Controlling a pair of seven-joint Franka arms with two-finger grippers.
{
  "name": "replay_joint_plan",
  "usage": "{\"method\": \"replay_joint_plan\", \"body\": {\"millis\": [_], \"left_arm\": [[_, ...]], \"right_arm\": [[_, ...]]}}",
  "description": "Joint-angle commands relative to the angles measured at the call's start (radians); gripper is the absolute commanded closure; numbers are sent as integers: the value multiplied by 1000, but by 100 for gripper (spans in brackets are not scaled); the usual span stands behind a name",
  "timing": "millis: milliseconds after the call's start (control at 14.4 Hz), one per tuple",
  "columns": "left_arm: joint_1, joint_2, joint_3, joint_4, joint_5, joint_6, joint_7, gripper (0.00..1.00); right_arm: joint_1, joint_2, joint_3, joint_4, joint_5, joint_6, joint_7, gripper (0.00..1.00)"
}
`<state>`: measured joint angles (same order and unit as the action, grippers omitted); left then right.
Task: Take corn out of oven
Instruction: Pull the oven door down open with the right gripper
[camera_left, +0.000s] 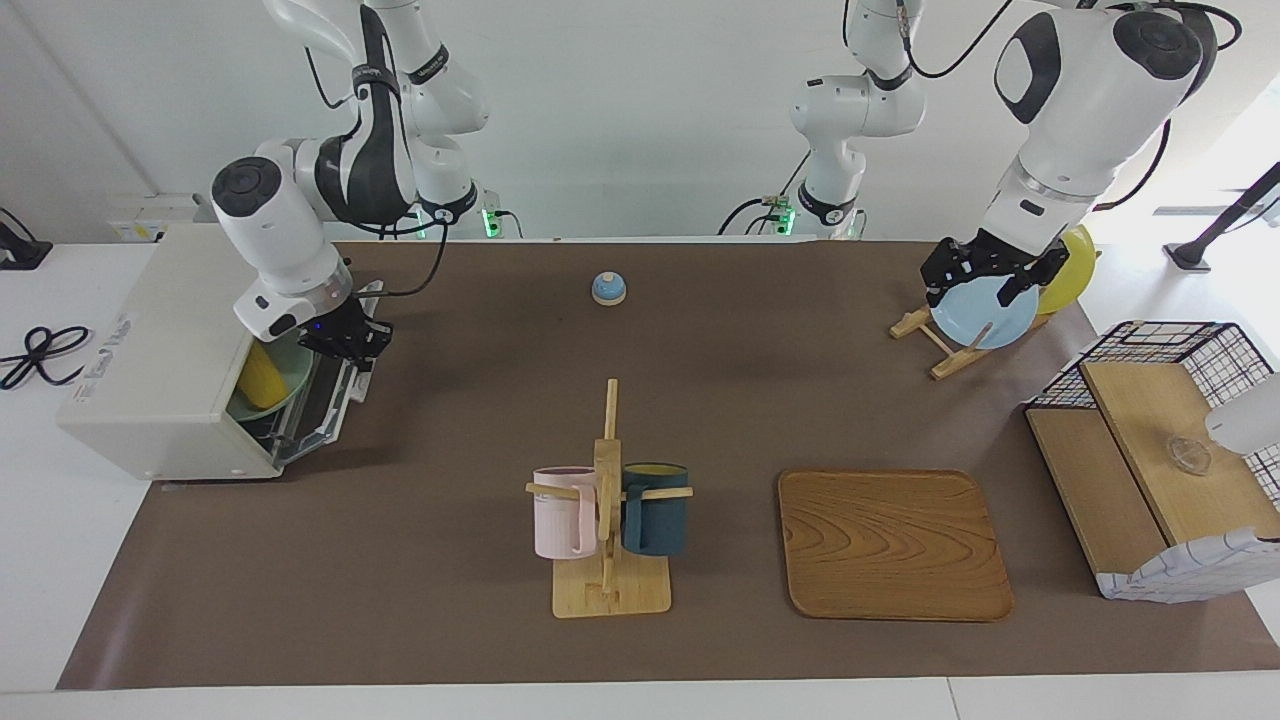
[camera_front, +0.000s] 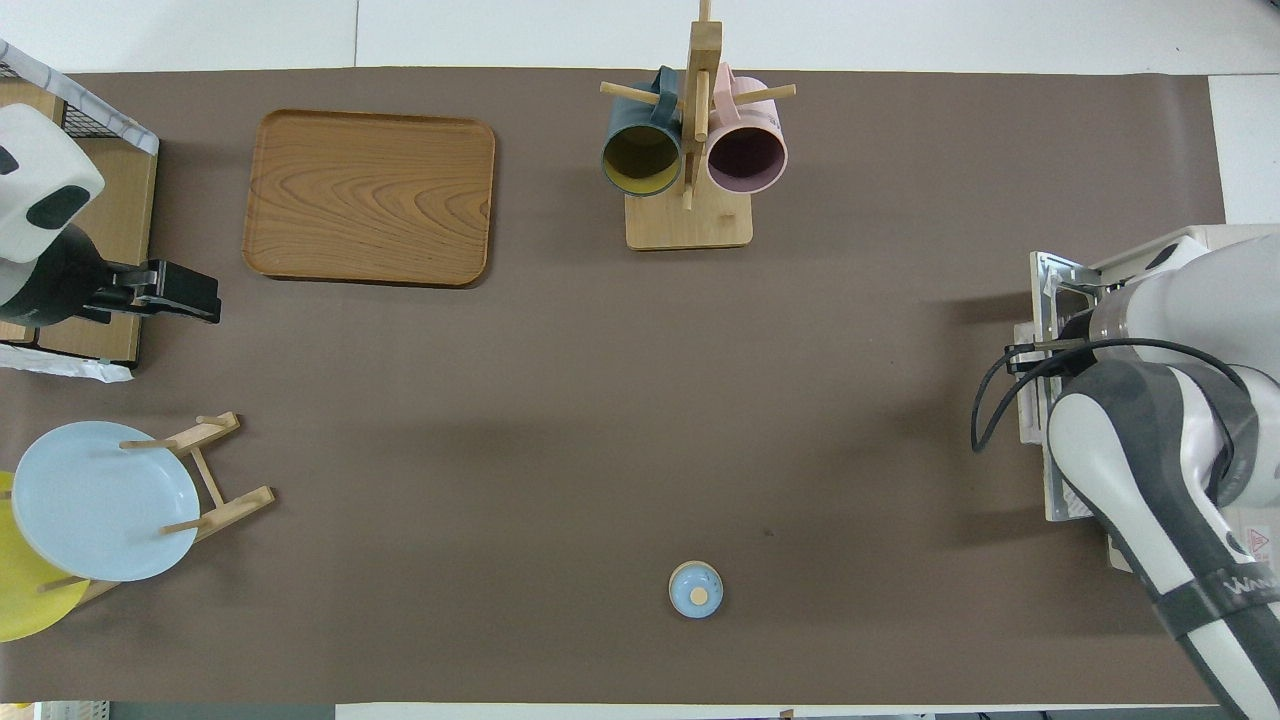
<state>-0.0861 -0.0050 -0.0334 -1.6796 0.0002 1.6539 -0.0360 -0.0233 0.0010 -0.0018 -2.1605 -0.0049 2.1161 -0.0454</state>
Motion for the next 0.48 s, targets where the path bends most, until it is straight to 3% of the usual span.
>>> {"method": "replay_joint_plan", "body": {"millis": [0, 415], "left_arm": [[8, -21, 0, -18, -12, 6, 5, 0], [8, -21, 0, -17, -12, 6, 5, 0]], "right_arm": [[-3, 45, -15, -5, -18, 77, 19, 100], [25, 102, -15, -18, -18, 154, 35, 100]]}}
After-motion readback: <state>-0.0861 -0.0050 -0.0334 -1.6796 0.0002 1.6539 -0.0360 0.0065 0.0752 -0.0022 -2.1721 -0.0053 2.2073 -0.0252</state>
